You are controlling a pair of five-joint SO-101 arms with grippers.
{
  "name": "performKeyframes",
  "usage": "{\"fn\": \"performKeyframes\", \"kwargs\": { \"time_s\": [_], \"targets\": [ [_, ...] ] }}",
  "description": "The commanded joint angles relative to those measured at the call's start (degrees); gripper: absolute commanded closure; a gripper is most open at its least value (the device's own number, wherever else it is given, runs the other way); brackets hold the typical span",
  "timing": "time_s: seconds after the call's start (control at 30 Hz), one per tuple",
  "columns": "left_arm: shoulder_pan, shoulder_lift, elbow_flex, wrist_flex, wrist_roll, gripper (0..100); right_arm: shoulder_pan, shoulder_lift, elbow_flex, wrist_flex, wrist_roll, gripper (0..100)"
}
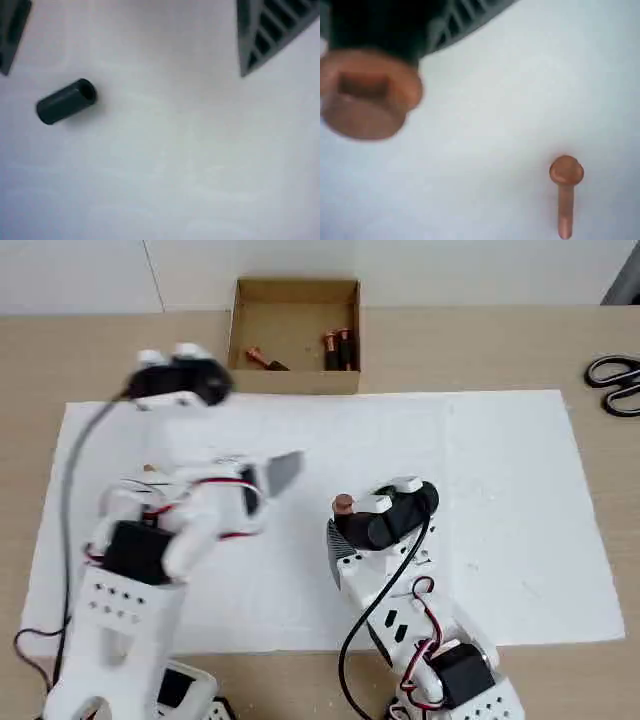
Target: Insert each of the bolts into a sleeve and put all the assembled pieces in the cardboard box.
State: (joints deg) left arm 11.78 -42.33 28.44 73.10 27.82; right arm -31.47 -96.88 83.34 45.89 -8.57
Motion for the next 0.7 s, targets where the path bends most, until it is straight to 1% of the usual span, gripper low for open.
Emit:
{"fn": "performKeyframes", "kwargs": {
  "time_s": [0.0, 0.07, 0.13, 0.2, 0.3, 0.37, 0.43, 0.6, 0.67],
  "targets": [
    [-9.05, -0.18, -3.74, 5.80, 0.09, 72, -0.04, -0.66, -0.97, -1.54, -0.09, 99.5],
    [-15.21, -0.18, -4.79, 9.41, -2.11, 72, -0.04, -0.48, -1.23, -1.45, 0.00, 99.5],
    [-21.63, -0.18, -6.20, 12.57, -8.26, 72, 0.84, -0.31, -1.41, -1.45, 0.18, 99.5],
    [-28.04, -0.18, -7.52, 14.77, -15.38, 72, 3.47, 1.45, -2.90, -1.10, 2.37, 99.5],
    [-34.20, -0.18, -9.45, 19.78, -22.15, 72, 9.36, 7.08, -9.58, -1.01, 6.24, 99.5],
    [-35.96, -0.18, -9.80, 22.59, -24.44, 72, 11.91, 13.14, -16.44, -1.19, 8.18, 99.5],
    [-37.01, -0.18, -9.80, 24.26, -25.41, 72, 12.53, 21.23, -24.53, -1.27, 10.20, 99.5],
    [-37.45, -0.18, -9.63, 24.79, -25.49, 72, 12.44, 47.08, -47.38, -1.71, 11.08, 99.5],
    [-37.45, -0.18, -9.54, 24.79, -25.49, 72, 12.53, 57.80, -56.18, -4.18, 10.99, 99.5]
  ]
}}
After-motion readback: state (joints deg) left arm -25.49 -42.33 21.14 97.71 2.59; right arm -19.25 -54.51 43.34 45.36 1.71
